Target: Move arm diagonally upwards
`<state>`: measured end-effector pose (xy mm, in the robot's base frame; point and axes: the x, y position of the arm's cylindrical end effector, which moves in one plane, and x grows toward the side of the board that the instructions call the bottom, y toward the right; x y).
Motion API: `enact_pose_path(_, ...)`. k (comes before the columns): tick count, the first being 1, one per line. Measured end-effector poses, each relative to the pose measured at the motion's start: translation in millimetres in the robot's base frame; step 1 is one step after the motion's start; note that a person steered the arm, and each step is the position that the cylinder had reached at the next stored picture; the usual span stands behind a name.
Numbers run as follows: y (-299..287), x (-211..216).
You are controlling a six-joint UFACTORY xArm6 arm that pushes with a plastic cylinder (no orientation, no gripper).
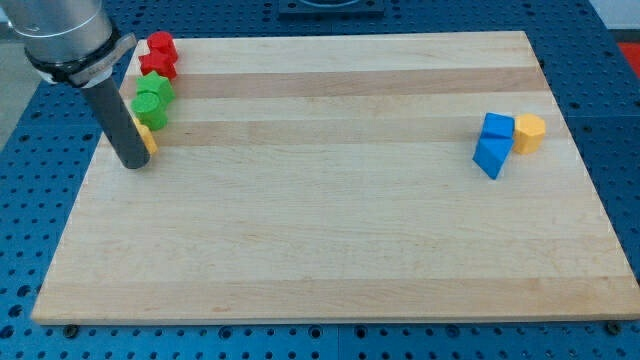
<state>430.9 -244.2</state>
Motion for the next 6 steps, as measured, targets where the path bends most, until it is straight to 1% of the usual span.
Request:
enact_pose_path(4, -30, -1)
enact_pose_path(5, -3, 23)
enact_pose_path(6, 92, 18)
